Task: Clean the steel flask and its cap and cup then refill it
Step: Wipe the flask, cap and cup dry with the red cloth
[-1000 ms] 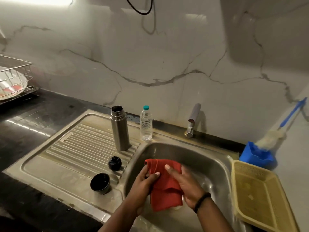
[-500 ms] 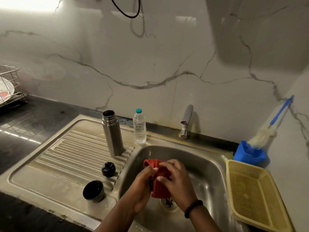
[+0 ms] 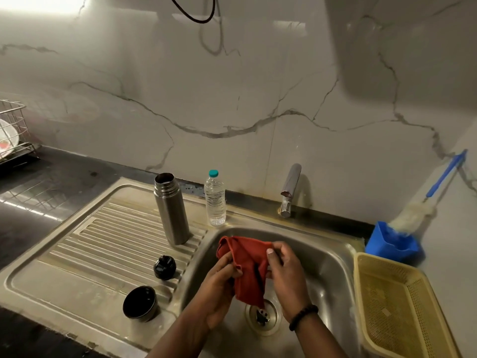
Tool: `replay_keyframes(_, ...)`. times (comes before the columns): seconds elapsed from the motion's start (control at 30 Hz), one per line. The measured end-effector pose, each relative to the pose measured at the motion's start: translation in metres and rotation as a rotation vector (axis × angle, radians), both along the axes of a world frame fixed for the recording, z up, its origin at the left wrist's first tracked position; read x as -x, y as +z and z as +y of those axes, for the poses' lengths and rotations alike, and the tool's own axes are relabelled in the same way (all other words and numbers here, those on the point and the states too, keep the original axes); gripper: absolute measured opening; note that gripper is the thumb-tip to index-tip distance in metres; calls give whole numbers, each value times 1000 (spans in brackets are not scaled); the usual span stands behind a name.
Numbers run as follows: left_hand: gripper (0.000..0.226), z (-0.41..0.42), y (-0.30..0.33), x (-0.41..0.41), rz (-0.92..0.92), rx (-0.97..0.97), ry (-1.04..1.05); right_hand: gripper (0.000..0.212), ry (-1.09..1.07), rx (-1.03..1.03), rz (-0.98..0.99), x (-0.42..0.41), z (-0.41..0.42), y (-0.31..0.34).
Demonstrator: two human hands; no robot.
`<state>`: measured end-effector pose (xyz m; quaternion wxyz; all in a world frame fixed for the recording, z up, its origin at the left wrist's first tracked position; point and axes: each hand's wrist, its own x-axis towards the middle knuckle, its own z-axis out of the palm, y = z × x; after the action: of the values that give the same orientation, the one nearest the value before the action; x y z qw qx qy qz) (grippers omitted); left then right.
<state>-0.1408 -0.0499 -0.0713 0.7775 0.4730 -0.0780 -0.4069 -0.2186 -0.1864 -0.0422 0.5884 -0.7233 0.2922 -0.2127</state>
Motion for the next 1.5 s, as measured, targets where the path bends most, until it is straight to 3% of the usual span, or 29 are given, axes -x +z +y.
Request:
replay_keyframes(0.1, 27, -3, 7, 1, 37, -26, 41, 15, -13, -101, -82, 3, -6, 2)
replay_keyframes(0.23, 34, -12, 6, -5, 190, -77, 167, 16, -36, -185, -242, 9, -12, 16)
replay_keyframes(0.43, 32, -18, 13, -11, 280, -66, 256, 18, 335, 361, -101, 15, -1, 20)
replay_keyframes(0.5, 33, -21, 18, -13, 276, -76, 249, 14, 394, 540, -133, 14, 9, 16)
replay_keyframes(0.63, 30, -25, 25, -12, 292, -126, 268, 17, 409, 626, -94, 10, 26, 9)
replay_keyframes(0.7, 21, -27, 25, -11, 258, -172, 295, 26, 389, 574, -18, 9, 33, 4)
replay_keyframes(0.8, 22, -25, 20, -12, 167, -208, 290, 5, 263, 422, -33, 8, 33, 8)
replay_keyframes(1.03, 32, -15, 8, -25, 88, -144, 300, 40, -7, -54, -100, 11, 1, 16)
replay_keyframes(1.2, 33, -6, -6, -34, 190, -128, 396, 30, -14, -195, -172, 12, -21, 26)
replay_keyframes(1.3, 31, -2, -8, -42, 195, -85, 315, 29, 35, -330, -170, 17, -35, 28)
replay_keyframes(1.37, 31, 2, -10, -44, 116, -67, 232, 32, 133, -264, -129, 22, -43, 29)
replay_keyframes(1.43, 40, 6, -13, -49, -126, -186, 180, 47, 178, 9, -55, 25, -54, 26)
replay_keyframes(1.5, 56, 9, -16, -54, -391, -307, 127, 50, 178, 258, -18, 26, -61, 28)
